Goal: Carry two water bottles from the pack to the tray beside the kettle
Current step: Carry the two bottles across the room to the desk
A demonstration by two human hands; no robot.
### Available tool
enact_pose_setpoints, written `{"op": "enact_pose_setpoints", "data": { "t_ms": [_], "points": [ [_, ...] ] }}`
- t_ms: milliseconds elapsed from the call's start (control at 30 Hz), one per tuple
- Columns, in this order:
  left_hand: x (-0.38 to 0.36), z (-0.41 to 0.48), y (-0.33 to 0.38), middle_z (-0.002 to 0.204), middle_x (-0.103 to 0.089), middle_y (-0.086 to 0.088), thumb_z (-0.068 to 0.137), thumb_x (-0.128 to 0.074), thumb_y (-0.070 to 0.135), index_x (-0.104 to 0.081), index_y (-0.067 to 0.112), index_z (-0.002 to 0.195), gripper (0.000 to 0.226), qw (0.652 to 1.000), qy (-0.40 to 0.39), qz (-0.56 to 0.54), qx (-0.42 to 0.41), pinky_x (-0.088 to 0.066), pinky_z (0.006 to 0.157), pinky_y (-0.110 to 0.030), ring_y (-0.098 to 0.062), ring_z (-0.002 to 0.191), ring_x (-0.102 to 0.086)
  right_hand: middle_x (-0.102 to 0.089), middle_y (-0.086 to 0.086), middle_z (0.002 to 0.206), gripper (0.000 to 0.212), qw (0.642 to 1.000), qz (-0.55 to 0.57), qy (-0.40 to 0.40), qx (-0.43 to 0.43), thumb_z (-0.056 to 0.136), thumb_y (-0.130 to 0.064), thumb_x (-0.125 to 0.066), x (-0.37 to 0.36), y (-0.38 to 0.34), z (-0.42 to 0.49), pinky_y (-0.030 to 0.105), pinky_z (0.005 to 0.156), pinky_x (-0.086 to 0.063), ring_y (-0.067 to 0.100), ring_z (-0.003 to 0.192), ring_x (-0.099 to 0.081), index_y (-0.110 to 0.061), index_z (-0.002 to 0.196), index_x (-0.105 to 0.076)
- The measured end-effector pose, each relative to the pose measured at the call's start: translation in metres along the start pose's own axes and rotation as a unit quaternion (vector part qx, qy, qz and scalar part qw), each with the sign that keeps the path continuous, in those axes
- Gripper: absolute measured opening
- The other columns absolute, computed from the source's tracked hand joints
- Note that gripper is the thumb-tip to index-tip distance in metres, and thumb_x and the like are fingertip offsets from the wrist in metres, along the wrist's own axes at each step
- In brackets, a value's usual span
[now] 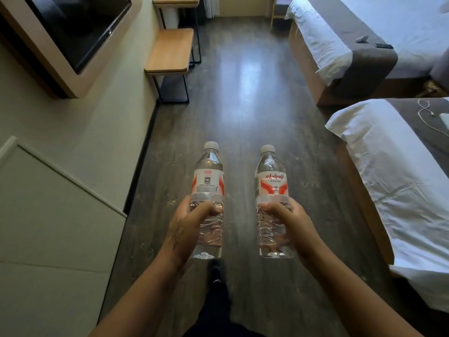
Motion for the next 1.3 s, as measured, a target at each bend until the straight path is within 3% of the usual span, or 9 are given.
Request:
{"op": "enact_pose_setpoints", "data": {
  "t_ms": [167, 333, 567, 633, 800, 900, 967, 1167, 1300],
  "points": [
    [0.008, 0.093, 0.042, 0.117, -0.074, -0.017, 0.073, -0.073, 0.033, -0.064, 0.017, 0.127, 0.057, 1.0, -0.005, 0.007, -0.006, -0.063, 0.069, -0.035, -0.03, 0.094, -0.077, -0.076, 0.009, 0.119, 0.083, 1.0, 0.001, 0.005, -0.006, 0.066, -0.056, -0.075, -0.015, -0.038, 0.091, 0.051, 0.095, -0.064, 0.028, 0.103, -0.078, -0.016, 0.137, -0.058],
    [0.016, 0.183, 0.099, 0.116, -0.075, -0.015, 0.074, -0.072, 0.033, -0.062, 0.018, 0.129, 0.058, 1.0, -0.026, 0.002, -0.003, -0.064, 0.066, -0.029, -0.026, 0.09, -0.079, -0.075, 0.002, 0.12, 0.072, 1.0, 0.0, 0.011, -0.003, 0.073, -0.054, -0.071, -0.036, -0.087, 0.176, 0.034, 0.081, -0.062, 0.02, 0.102, -0.076, -0.022, 0.136, -0.057],
    [0.013, 0.297, 0.167, 0.117, -0.075, -0.016, 0.073, -0.072, 0.032, -0.062, 0.017, 0.131, 0.06, 0.999, -0.034, 0.003, -0.005, -0.063, 0.061, -0.026, -0.024, 0.086, -0.08, -0.077, 0.006, 0.12, 0.082, 1.0, 0.019, 0.023, 0.001, 0.064, -0.059, -0.077, -0.044, -0.149, 0.282, 0.049, 0.095, -0.064, 0.025, 0.104, -0.078, -0.021, 0.134, -0.06],
    [0.009, 0.331, 0.181, 0.115, -0.076, -0.015, 0.073, -0.073, 0.031, -0.063, 0.018, 0.128, 0.058, 0.999, -0.036, -0.001, -0.004, -0.064, 0.062, -0.027, -0.02, 0.081, -0.082, -0.076, 0.006, 0.118, 0.086, 1.0, 0.011, 0.022, 0.0, 0.06, -0.061, -0.075, -0.042, -0.164, 0.316, 0.044, 0.09, -0.065, 0.024, 0.103, -0.078, -0.02, 0.134, -0.06],
    [-0.013, 0.426, 0.218, 0.11, -0.077, -0.014, 0.072, -0.074, 0.03, -0.066, 0.017, 0.126, 0.056, 1.0, -0.027, 0.003, -0.002, -0.062, 0.061, -0.026, -0.016, 0.074, -0.081, -0.077, 0.003, 0.112, 0.062, 1.0, 0.016, 0.011, 0.001, 0.074, -0.049, -0.072, -0.025, -0.198, 0.418, 0.029, 0.071, -0.064, 0.019, 0.091, -0.081, -0.022, 0.129, -0.061],
    [-0.031, 0.484, 0.247, 0.105, -0.077, -0.013, 0.073, -0.074, 0.028, -0.067, 0.014, 0.126, 0.056, 1.0, -0.022, -0.002, -0.002, -0.061, 0.058, -0.024, -0.013, 0.07, -0.08, -0.077, 0.004, 0.115, 0.07, 1.0, 0.016, 0.011, -0.001, 0.07, -0.053, -0.074, -0.013, -0.227, 0.483, 0.037, 0.082, -0.065, 0.021, 0.098, -0.079, -0.022, 0.132, -0.061],
    [-0.046, 0.52, 0.268, 0.105, -0.075, -0.013, 0.073, -0.073, 0.027, -0.066, 0.012, 0.128, 0.057, 1.0, -0.022, 0.003, 0.007, -0.061, 0.057, -0.023, -0.012, 0.068, -0.079, -0.078, 0.003, 0.114, 0.066, 1.0, 0.013, 0.004, -0.002, 0.071, -0.053, -0.075, -0.005, -0.247, 0.524, 0.036, 0.08, -0.064, 0.019, 0.094, -0.081, -0.023, 0.129, -0.063],
    [-0.077, 0.614, 0.319, 0.108, -0.077, -0.016, 0.073, -0.075, 0.025, -0.066, 0.013, 0.129, 0.057, 1.0, -0.008, -0.021, 0.007, -0.062, 0.06, -0.027, -0.017, 0.074, -0.081, -0.078, 0.0, 0.115, 0.075, 1.0, -0.015, -0.017, 0.002, 0.066, -0.063, -0.075, 0.013, -0.304, 0.635, 0.04, 0.085, -0.065, 0.018, 0.096, -0.081, -0.026, 0.13, -0.06],
    [-0.088, 0.665, 0.348, 0.115, -0.078, -0.021, 0.074, -0.077, 0.027, -0.067, 0.014, 0.129, 0.057, 1.0, -0.004, -0.026, 0.007, -0.064, 0.068, -0.036, -0.028, 0.086, -0.08, -0.079, 0.002, 0.113, 0.063, 1.0, 0.004, -0.017, 0.002, 0.073, -0.053, -0.075, 0.019, -0.335, 0.692, 0.037, 0.08, -0.065, 0.017, 0.092, -0.082, -0.025, 0.128, -0.061]
  ]
}}
Point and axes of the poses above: each hand's wrist, its own z-axis towards the middle knuckle, its own x-axis out of the back of the hand, y = z × x, the point moved 6 cm from there along z, towards the middle knuckle
